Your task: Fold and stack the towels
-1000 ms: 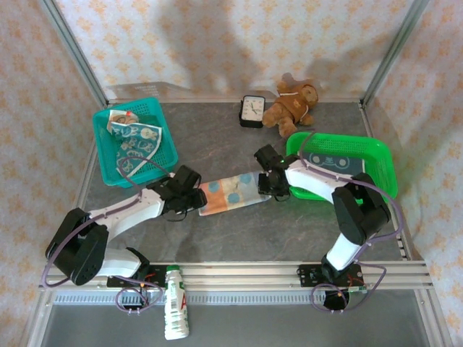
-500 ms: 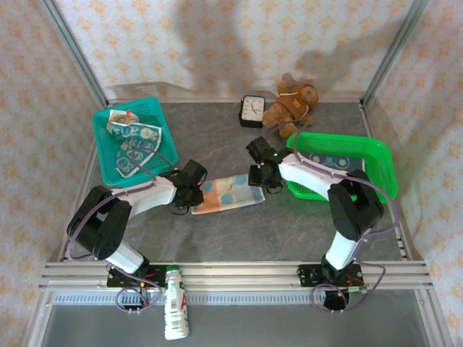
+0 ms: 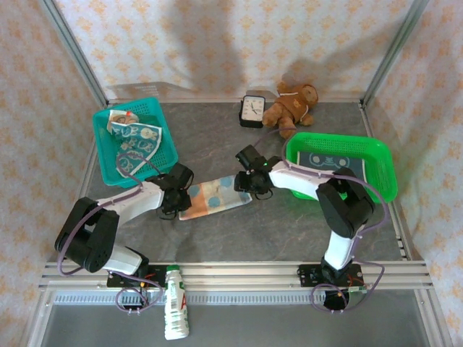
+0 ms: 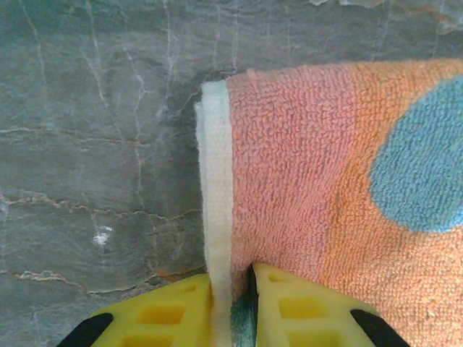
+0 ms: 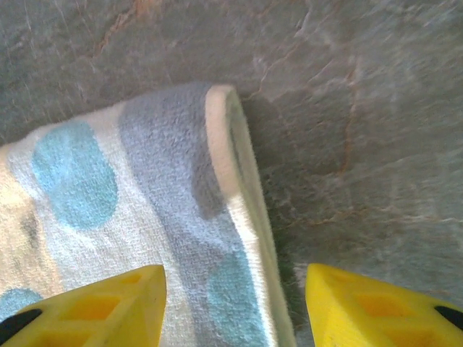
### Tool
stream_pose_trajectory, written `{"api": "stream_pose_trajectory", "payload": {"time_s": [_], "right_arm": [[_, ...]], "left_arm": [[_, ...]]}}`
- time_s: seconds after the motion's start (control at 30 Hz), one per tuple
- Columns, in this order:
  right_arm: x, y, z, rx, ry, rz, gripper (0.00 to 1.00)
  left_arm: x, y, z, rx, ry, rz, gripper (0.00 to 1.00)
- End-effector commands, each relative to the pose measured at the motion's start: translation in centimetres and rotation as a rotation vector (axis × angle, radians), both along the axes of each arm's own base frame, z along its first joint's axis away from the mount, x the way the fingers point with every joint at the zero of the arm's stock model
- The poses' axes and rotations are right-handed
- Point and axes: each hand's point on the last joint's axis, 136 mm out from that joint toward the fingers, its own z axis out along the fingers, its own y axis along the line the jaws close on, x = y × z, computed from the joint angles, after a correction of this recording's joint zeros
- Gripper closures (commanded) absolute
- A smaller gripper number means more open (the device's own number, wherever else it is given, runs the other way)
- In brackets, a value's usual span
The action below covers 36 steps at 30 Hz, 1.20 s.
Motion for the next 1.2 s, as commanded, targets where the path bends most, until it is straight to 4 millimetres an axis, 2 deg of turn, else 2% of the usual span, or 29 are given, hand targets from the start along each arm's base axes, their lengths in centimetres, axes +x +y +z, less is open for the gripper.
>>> {"api": "stream_pose_trajectory", "payload": {"time_s": [0.0, 0.17, 0.27, 0.43, 0.57, 0.7, 0.8, 0.87, 1.0, 1.17], "right_arm": [[0.0, 0.3, -1.6, -0.017, -0.001, -0.011, 0.47], [-0.4, -0.9, -3.3, -0.088, 0.003, 0.007, 0.47], [-0.9, -0.9, -3.9, -0.095, 0.017, 0.023, 0.48], [-2.2, 0.3, -4.2, -0.103, 0.022, 0.055, 0.55], [-3.2, 1.3, -5.1, -0.09, 0.05, 0.062, 0.68], [-3.3, 1.1, -5.0, -0.108, 0.04, 0.055, 0.91], [-2.8, 0.5, -4.0, -0.139, 0.009, 0.048, 1.0], [-2.3, 0.0, -3.0, -0.16, -0.014, 0.044, 1.0], [-0.7, -1.6, 0.3, -0.206, -0.076, 0.005, 1.0], [1.2, -4.8, 5.0, -0.286, -0.139, -0.07, 1.0]], "left_arm": [[-0.5, 0.0, -0.7, 0.0, 0.028, -0.012, 0.79], [-0.6, -0.2, -0.8, -0.013, 0.03, -0.007, 0.79], [-0.6, -0.3, -0.9, -0.02, 0.033, -0.007, 0.79], [-0.7, -0.5, -1.3, -0.03, 0.039, -0.005, 0.79], [-0.6, -0.7, -1.4, -0.043, 0.038, -0.003, 0.79], [-0.6, -0.7, -1.1, -0.047, 0.032, -0.004, 0.79], [-0.4, -0.8, -0.4, -0.048, 0.017, -0.005, 0.78], [0.0, -0.8, 0.5, -0.05, -0.003, -0.006, 0.76], [1.2, -0.8, 3.4, -0.058, -0.075, -0.003, 0.56], [2.9, -1.2, 7.5, -0.098, -0.18, -0.005, 0.42]]}}
